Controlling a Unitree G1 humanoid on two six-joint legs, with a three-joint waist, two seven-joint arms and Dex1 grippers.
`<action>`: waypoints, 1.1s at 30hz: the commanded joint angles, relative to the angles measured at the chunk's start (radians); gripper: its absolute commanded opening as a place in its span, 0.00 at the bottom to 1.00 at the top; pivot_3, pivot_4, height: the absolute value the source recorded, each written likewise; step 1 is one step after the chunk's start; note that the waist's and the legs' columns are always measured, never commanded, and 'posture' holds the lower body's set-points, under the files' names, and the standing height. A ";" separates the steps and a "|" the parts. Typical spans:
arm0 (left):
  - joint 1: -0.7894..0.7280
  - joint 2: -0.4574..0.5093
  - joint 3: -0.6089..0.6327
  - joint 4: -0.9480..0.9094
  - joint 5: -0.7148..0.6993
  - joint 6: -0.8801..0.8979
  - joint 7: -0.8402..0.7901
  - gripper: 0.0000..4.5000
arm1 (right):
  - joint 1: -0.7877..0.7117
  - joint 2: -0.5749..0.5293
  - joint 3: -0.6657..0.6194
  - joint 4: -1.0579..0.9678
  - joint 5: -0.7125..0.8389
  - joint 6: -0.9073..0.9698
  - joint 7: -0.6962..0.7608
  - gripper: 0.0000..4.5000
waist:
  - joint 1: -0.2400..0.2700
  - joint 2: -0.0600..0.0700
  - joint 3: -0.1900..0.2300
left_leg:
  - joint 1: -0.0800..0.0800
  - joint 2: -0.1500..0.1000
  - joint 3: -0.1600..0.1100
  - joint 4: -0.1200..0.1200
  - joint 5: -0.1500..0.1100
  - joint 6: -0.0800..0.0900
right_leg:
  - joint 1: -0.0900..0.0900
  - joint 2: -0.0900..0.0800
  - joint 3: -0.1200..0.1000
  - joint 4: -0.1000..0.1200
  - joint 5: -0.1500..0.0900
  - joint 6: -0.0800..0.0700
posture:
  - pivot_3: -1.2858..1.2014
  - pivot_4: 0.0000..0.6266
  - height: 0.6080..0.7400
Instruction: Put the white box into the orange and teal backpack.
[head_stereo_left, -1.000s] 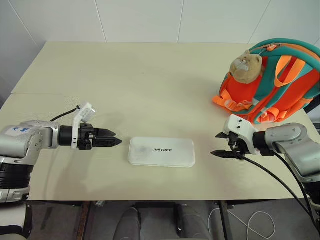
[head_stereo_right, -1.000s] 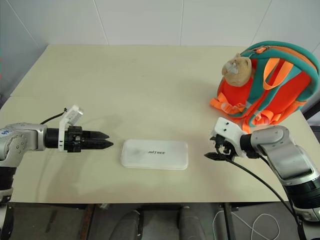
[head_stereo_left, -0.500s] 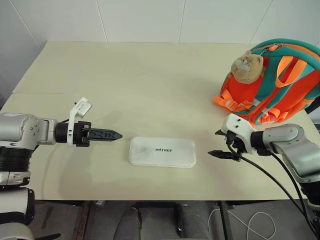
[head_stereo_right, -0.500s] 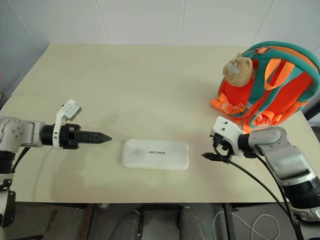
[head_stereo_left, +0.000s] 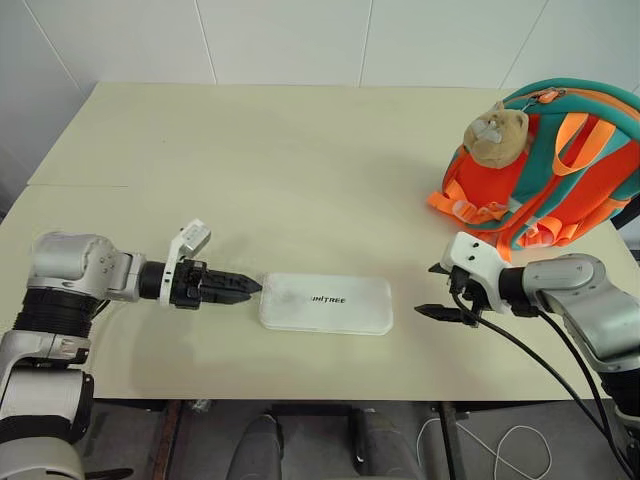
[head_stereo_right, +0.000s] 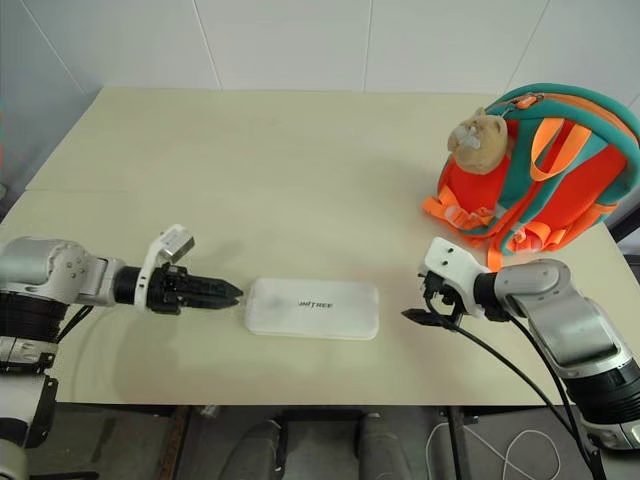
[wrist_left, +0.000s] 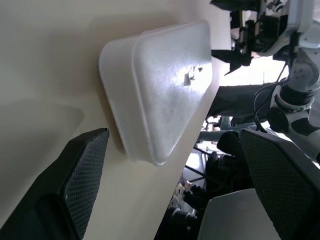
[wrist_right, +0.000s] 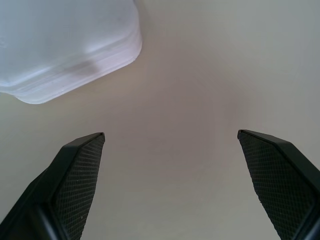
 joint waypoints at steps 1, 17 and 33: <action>-0.050 -0.006 -0.019 0.028 0.013 0.000 -0.008 0.99 | 0.011 -0.006 -0.036 -0.036 0.015 0.001 -0.009 1.00 | 0.000 0.000 0.000 | 0.000 0.000 0.000 0.000 0.000 0.000 | 0.000 0.000 0.000 0.000 0.000 0.000 | 0.52 0.24 1.00; -0.086 -0.145 -0.062 0.060 0.038 0.011 0.038 0.99 | -0.030 0.049 0.015 -0.014 0.003 -0.020 -0.018 1.00 | 0.001 0.000 0.000 | 0.000 0.000 0.000 0.002 0.000 0.000 | 0.001 0.000 0.000 0.000 0.001 0.001 | 0.52 0.24 1.00; -0.038 -0.237 0.027 0.060 0.024 -0.032 0.059 0.99 | -0.019 0.055 0.006 -0.013 0.002 -0.017 -0.016 1.00 | 0.001 0.000 0.000 | 0.000 -0.001 -0.001 0.003 0.000 0.000 | 0.001 0.000 0.000 0.001 0.001 0.002 | 0.52 0.24 1.00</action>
